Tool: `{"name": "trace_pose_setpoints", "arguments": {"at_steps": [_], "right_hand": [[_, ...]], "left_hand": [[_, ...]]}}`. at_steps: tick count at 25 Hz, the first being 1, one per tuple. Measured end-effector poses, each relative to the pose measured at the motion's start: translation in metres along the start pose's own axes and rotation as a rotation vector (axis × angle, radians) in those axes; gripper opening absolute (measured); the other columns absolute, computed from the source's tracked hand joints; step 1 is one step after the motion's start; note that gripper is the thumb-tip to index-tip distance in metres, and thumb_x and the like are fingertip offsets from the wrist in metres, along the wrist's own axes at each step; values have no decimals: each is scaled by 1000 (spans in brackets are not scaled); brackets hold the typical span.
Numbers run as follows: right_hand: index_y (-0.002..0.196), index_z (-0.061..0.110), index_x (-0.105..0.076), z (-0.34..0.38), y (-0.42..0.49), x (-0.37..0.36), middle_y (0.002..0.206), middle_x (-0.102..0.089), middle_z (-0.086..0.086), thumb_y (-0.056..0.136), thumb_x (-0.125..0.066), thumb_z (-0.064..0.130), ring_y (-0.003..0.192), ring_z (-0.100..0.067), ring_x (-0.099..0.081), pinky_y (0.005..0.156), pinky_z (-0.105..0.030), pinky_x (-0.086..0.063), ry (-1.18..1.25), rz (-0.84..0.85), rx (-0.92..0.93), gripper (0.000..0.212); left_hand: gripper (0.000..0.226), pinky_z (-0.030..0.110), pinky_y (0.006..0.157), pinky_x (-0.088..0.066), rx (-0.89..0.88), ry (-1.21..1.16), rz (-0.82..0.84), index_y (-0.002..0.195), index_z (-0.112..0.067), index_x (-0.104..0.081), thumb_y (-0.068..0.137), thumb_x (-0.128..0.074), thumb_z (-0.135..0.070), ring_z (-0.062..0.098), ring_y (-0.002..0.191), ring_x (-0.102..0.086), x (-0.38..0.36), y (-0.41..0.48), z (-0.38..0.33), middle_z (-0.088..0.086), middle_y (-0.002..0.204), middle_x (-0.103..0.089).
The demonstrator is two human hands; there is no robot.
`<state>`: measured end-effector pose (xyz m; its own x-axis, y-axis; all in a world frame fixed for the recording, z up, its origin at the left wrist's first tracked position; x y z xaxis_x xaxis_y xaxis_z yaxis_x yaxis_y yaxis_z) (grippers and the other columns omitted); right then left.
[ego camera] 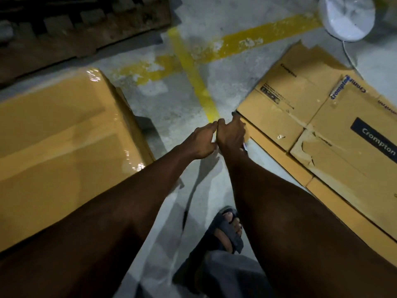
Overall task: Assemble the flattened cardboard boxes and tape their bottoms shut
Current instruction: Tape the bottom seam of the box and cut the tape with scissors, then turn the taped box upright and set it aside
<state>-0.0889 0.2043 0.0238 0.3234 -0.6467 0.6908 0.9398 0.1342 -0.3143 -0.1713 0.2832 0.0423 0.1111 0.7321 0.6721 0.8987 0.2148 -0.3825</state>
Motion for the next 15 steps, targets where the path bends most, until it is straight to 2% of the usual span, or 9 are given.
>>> {"name": "trace_pose_setpoints", "arguments": {"at_steps": [2, 4, 6, 8, 12, 15], "right_hand": [[142, 15, -46, 54, -17, -13, 139, -54, -14, 94, -50, 30, 129, -34, -47, 104, -40, -35, 84, 45, 39, 51], [142, 16, -47, 114, -44, -20, 137, -56, -14, 95, -48, 29, 127, -32, -49, 101, -38, -37, 146, 65, 120, 48], [141, 14, -47, 172, -78, -26, 138, -56, -13, 97, -47, 28, 128, -31, -49, 100, -35, -37, 157, 69, 255, 47], [142, 13, -47, 214, -121, -40, 142, -52, -13, 97, -48, 28, 129, -31, -48, 102, -35, -36, 138, 100, 419, 47], [145, 12, -43, 256, -228, -106, 151, -41, -15, 92, -38, 41, 138, -31, -38, 113, -43, -32, -90, 281, 775, 60], [145, 11, -42, 252, -264, -152, 154, -35, -19, 93, -26, 46, 142, -35, -31, 117, -48, -24, -395, 280, 979, 65]], "left_hand": [[72, 29, 116, -22, -12, 13, -150, 151, -9, -22, 86, -54, -8, 24, 144, -26, 49, -26, 4, 11, 155, -29], [75, 35, 119, -17, 26, 45, -269, 153, -12, -17, 87, -53, -11, 25, 148, -14, 100, -62, 15, 12, 159, -17], [76, 43, 119, -17, 77, 57, -363, 153, -14, -13, 89, -53, -13, 26, 148, -8, 147, -105, 33, 10, 161, -8], [75, 45, 119, -16, 142, 72, -438, 154, -15, -10, 92, -52, -17, 26, 149, -5, 190, -153, 62, 8, 161, -4], [76, 44, 119, -17, 314, 96, -591, 154, -17, -6, 95, -52, -25, 24, 149, -5, 256, -278, 166, 5, 162, -3], [76, 46, 118, -18, 494, 75, -634, 154, -15, -7, 95, -53, -29, 27, 148, -7, 271, -365, 258, 7, 162, -4]]}}
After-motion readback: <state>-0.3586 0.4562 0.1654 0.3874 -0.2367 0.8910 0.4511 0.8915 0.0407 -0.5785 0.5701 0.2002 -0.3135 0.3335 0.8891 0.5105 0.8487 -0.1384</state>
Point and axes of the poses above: each hand's wrist, its own y-axis towards the middle knuckle, its own x-axis out of the back of the hand, z = x × y, the point moved 8 cm from there along y, towards the middle knuckle
